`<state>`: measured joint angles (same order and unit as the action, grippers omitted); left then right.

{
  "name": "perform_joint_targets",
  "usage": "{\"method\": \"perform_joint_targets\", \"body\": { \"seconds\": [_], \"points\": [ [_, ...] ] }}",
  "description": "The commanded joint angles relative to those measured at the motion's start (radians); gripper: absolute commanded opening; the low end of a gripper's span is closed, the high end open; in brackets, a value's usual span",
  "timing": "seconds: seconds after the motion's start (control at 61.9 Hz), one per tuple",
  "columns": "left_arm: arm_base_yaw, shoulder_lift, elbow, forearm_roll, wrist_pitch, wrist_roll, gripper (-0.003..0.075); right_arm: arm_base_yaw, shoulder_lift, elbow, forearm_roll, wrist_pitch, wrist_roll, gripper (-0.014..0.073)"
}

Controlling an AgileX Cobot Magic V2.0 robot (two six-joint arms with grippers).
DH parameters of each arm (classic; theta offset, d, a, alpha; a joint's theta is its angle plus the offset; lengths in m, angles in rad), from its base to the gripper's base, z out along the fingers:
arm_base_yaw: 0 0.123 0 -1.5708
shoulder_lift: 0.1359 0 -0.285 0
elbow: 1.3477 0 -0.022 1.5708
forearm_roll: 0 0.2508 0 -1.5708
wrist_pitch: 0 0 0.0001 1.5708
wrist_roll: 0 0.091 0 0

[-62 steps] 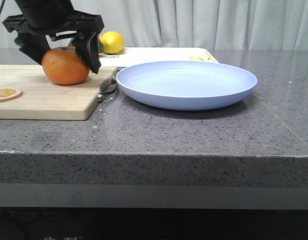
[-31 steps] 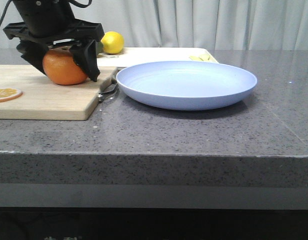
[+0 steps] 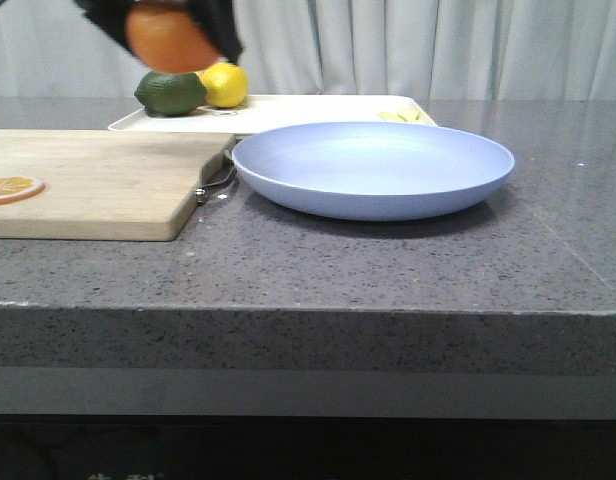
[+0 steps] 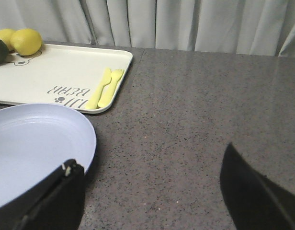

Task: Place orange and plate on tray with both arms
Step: 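Lift the orange with the left gripper and lower it onto the blue plate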

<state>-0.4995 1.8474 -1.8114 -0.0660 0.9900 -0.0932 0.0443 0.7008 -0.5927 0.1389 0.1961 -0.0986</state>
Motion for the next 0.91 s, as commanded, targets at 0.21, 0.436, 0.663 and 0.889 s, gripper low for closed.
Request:
{"method": "perform_joint_targets", "body": {
  "seconds": [0.21,0.436,0.663,0.889],
  "points": [
    [-0.186,0.049,-0.038,-0.029,-0.192,0.002,0.0244,-0.003,0.000,-0.040,-0.001,-0.074,-0.006,0.0591],
    [-0.226,0.122,-0.038,-0.027,-0.309,0.002,0.0245,-0.003,0.000,-0.040,-0.001,-0.073,-0.006,0.0591],
    [-0.226,0.143,-0.038,-0.015,-0.321,0.002,0.0298,-0.003,0.000,-0.040,-0.001,-0.073,-0.006,0.0591],
    [-0.226,0.143,-0.038,-0.014,-0.325,0.002,0.0589,-0.003,0.000,-0.040,-0.001,-0.073,-0.006,0.0591]
  ]
}}
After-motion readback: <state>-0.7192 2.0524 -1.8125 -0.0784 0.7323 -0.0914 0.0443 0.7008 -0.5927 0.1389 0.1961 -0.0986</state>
